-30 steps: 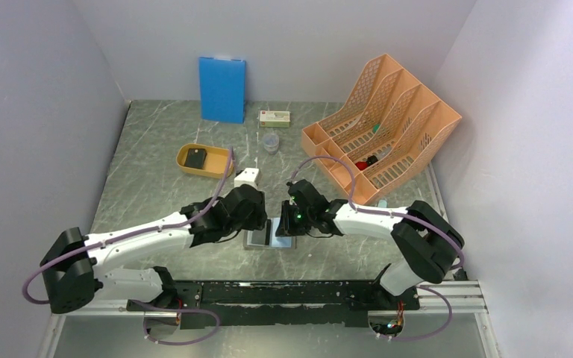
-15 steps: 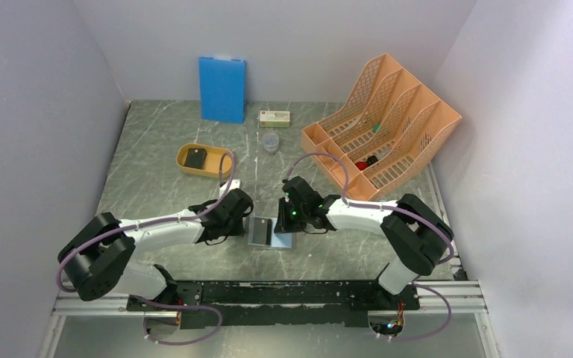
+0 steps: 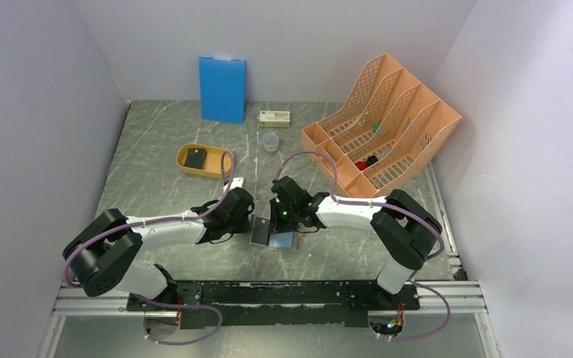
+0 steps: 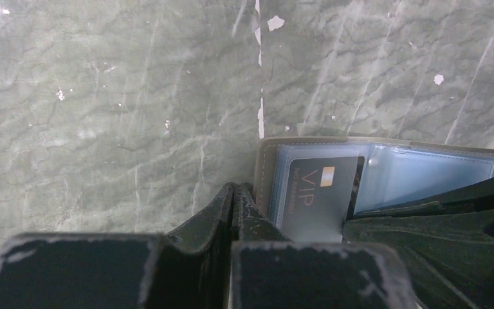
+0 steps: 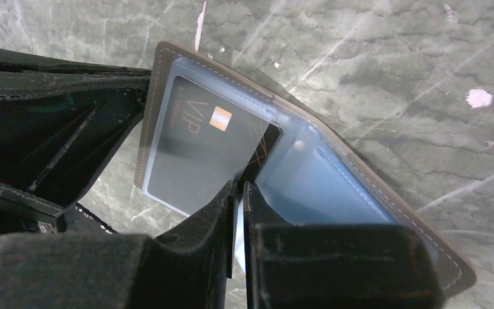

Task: Put the credit cards into the card holder
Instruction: Adjust the card slot at the card holder, then turn over the card slot in the card holder.

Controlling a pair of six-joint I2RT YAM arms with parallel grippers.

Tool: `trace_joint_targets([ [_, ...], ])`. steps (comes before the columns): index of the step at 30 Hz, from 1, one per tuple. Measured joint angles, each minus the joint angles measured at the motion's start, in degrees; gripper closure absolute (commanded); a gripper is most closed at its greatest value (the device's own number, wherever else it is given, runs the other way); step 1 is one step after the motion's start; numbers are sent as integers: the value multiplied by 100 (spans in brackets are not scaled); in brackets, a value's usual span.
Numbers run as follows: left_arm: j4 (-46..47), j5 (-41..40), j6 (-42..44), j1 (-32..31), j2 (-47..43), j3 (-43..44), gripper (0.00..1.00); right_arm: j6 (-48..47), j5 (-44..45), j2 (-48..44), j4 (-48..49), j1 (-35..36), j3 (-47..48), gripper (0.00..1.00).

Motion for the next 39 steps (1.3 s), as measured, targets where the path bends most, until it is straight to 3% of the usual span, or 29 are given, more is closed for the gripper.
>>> trace_joint_targets([
  [4, 105, 33, -44, 0, -13, -48, 94, 0, 26, 42, -74, 48, 90, 89],
  [9, -286, -61, -216, 2, -205, -50, 86, -59, 225, 26, -258, 59, 249, 87],
  [15, -1237, -369, -313, 2, -1095, 20, 81, -136, 494, -404, -614, 59, 258, 82],
  [19, -1370, -337, -240, 2, -1482, 258, 79, -162, 610, -870, -791, 59, 258, 76],
  [26, -555, 763, 105, 2, -1351, 341, 69, -116, 841, -1803, -846, -94, -289, 54],
  [33, 472, 1757, 280, -48, -756, 278, 46, 50, 651, -2208, -741, -562, -1259, 52],
  [39, 623, 1849, 452, -444, -223, 452, 44, 153, 400, -2146, -466, -708, -1502, 56],
])
